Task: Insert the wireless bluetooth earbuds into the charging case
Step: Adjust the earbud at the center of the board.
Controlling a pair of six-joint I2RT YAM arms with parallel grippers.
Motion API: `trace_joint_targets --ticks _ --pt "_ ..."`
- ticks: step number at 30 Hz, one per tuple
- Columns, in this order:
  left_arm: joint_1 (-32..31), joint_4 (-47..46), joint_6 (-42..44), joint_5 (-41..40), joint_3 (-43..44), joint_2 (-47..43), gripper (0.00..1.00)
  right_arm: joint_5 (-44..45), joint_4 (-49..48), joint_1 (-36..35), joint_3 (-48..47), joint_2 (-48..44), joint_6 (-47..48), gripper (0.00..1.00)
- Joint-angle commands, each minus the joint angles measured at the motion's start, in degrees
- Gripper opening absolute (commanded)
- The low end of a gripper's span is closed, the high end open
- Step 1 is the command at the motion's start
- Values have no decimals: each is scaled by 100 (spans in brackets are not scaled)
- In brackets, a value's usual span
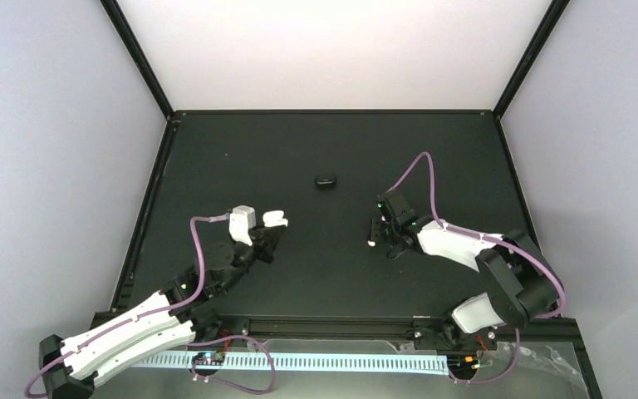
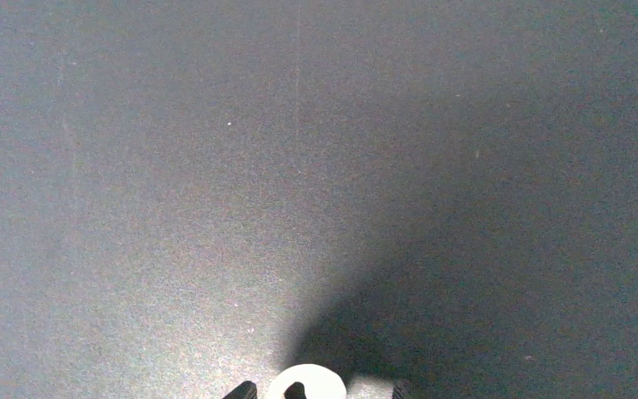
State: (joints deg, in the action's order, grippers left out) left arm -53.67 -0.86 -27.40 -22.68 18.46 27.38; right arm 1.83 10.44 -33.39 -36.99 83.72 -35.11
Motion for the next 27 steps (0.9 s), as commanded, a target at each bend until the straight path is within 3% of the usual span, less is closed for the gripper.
trace_joint_targets --ticks 1,6,16,27 --pt "23 -55 92 -35 37 -72 2 256 299 32 -152 -246 175 44" --pt "21 -131 98 -70 -6 -104 2 574 788 -272 -348 -788 263 47" --pt "23 -264 114 4 -70 -80 2 -57 466 -1119 -480 -80 -92 40" --pt "23 -128 122 -61 -75 -225 2 274 337 -766 -257 181 -163 40"
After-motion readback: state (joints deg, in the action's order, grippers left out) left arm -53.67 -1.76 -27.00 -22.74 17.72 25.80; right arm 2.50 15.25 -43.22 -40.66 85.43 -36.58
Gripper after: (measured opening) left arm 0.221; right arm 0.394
